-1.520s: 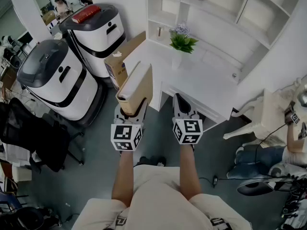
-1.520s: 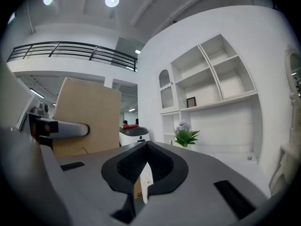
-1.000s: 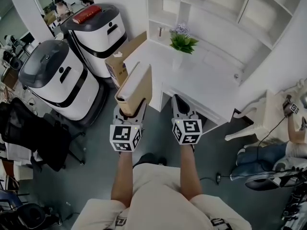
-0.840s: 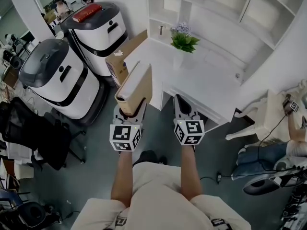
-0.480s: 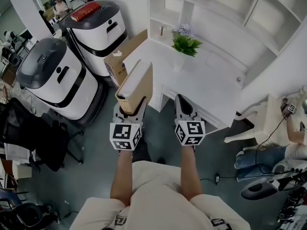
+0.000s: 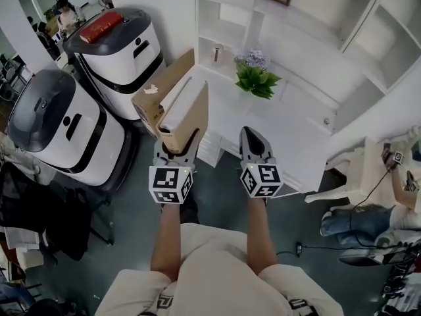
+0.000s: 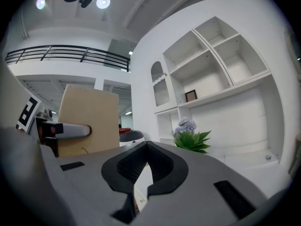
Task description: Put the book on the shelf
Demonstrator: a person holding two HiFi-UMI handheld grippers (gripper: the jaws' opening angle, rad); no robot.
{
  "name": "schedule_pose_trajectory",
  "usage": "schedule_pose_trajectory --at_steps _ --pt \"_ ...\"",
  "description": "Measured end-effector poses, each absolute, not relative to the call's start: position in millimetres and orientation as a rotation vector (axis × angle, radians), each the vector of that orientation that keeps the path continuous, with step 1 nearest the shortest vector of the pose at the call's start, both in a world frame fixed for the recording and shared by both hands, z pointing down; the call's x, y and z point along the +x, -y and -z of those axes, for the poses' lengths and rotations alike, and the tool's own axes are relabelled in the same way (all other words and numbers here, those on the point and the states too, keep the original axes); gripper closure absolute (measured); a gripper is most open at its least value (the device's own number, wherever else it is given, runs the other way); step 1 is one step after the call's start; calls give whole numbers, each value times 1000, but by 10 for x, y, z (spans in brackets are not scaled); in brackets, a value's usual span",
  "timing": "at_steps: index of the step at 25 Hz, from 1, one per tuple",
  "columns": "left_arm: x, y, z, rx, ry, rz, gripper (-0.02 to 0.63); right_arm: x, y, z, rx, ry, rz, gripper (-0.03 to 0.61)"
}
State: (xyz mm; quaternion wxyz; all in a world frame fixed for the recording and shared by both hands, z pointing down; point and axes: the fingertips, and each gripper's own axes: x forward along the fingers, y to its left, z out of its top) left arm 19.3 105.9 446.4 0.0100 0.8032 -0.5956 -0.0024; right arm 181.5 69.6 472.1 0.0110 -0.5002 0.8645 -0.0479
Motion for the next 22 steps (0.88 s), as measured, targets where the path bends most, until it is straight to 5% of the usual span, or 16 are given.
schedule_pose_trajectory --at_steps 22 --pt "-912 831 -4655 2490 1708 73 377 614 1054 -4745 -1711 -2707 140 552"
